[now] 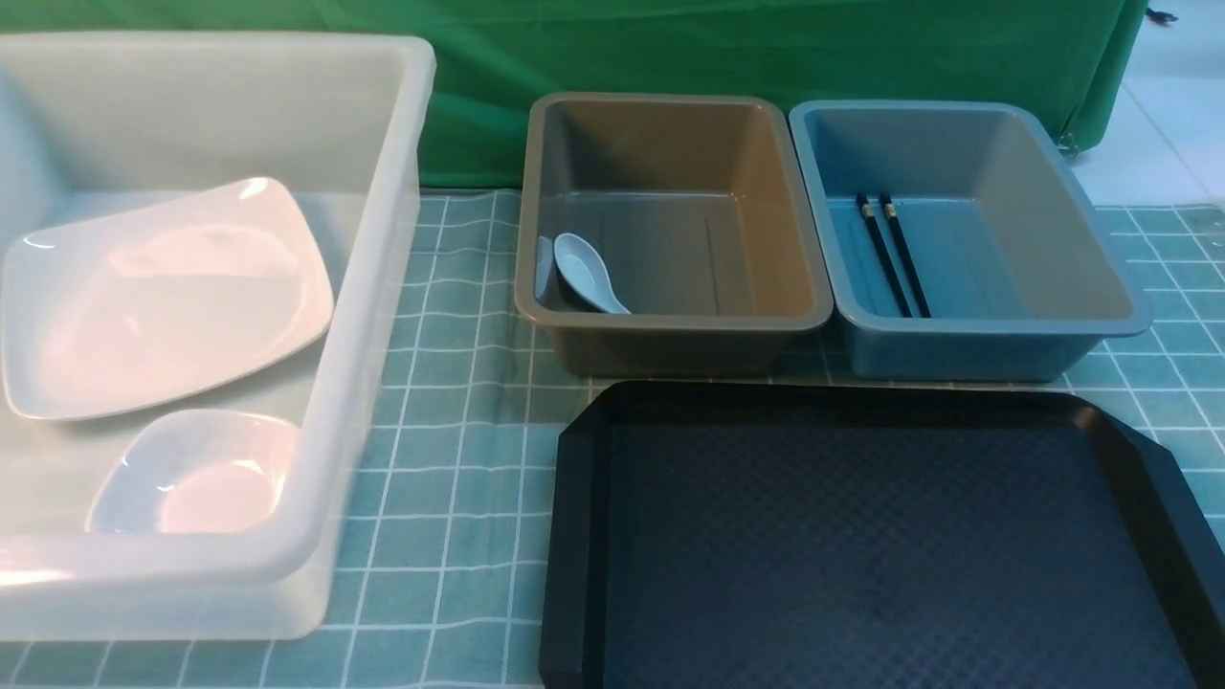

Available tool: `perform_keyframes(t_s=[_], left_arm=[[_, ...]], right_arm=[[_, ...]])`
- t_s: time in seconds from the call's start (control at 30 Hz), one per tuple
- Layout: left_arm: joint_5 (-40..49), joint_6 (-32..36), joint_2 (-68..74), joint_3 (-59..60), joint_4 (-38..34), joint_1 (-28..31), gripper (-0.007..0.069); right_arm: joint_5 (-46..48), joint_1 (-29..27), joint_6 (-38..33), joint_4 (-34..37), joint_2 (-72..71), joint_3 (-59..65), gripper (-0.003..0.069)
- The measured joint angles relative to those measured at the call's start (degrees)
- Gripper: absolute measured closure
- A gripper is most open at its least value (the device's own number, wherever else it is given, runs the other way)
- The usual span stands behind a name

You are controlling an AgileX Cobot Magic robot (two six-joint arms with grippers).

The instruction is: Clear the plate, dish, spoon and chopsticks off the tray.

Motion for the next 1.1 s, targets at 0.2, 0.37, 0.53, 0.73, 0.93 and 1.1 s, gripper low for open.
perform_keyframes(t_s=[0.2,0.37,0.53,0.73,0.93,1.1], left_arm=[[-7.29,-0.98,-19.27,20.07,0.25,0.00,0.0616],[-10.71,-1.22,-26.98,28.71,0.69,0.00,0.0616],[-14.74,-1.20,-31.28,33.90,0.87,0.00,0.0615],[-16.65,-1.20,-32.05,34.52,0.87,0.00,0.0615],[-16.85,-1.20,-32.05,34.54,0.82,0.00,0.0615],[-16.85,-1.20,-32.05,34.54,1.87,0.00,0.0615]], right_arm=[[-12.59,0.00,-3.48,0.00,-3.67,8.13,0.0603],[-13.86,0.00,-3.66,0.00,-3.67,8.31,0.0542],[-13.99,0.00,-3.66,0.00,-3.75,8.30,0.0488],[-13.99,0.00,-3.44,0.00,-3.75,8.30,0.0451],[-13.99,0.00,-3.44,0.00,-3.75,8.30,0.0445],[-13.99,0.00,-3.44,0.00,-3.75,8.30,0.0443]])
